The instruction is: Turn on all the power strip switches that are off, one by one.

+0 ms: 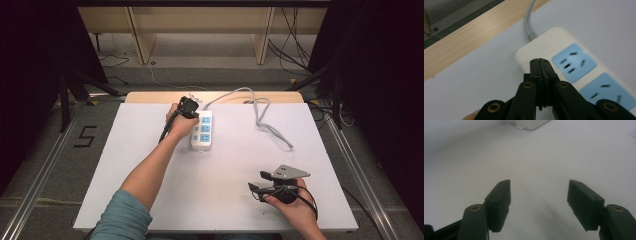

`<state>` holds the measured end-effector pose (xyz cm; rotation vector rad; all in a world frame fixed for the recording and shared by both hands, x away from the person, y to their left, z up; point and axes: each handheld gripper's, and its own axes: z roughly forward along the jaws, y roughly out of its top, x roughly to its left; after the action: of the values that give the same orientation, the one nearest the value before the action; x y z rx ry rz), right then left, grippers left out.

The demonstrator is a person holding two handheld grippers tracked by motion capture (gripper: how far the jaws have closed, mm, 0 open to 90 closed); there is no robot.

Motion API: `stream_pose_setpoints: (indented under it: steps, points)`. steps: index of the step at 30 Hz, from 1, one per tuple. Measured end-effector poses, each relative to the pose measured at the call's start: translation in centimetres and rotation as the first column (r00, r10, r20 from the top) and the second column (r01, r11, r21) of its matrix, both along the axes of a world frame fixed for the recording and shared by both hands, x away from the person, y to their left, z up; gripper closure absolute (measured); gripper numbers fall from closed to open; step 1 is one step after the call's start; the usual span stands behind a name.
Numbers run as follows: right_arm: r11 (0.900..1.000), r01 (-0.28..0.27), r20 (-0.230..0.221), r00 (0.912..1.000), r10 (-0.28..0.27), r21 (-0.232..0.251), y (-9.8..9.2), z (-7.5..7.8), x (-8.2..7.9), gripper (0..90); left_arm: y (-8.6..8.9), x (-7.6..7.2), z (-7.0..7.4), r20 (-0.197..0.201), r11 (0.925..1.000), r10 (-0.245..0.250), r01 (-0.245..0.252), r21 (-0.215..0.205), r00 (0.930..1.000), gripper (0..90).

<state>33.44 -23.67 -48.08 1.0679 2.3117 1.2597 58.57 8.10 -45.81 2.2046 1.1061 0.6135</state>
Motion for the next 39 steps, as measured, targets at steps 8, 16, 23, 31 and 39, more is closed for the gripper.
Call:
stream_pose_setpoints:
  steps: [8,16,23,31,39]
  points:
    - [1.000,-0.003,0.000,1.0000,0.003,0.000,0.0,0.0,0.1,36.5,0.0,-0.2,0.6,0.025,0.9971,-0.007,0.009,-0.076,0.9997,89.8]
    - [1.000,-0.003,-0.001,1.0000,0.003,0.002,0.0,0.0,0.1,36.5,-0.3,0.0,1.1,-0.008,0.9983,-0.015,0.015,-0.056,0.9999,89.8]
    - [1.000,-0.002,-0.002,1.0000,0.002,0.001,0.0,-0.1,0.1,36.5,-0.1,0.1,0.6,-0.053,0.9987,-0.005,0.002,-0.052,0.9986,89.8]
    - [1.000,-0.002,-0.004,1.0000,0.002,0.002,0.0,-0.1,0.1,36.5,-0.5,0.1,0.6,-0.058,0.9983,-0.013,0.010,-0.058,0.9982,89.8]
    - [1.000,-0.003,-0.005,1.0000,0.003,0.001,0.0,-0.1,0.1,36.5,-0.4,0.2,0.5,-0.057,0.9984,-0.011,0.008,-0.056,0.9983,89.8]
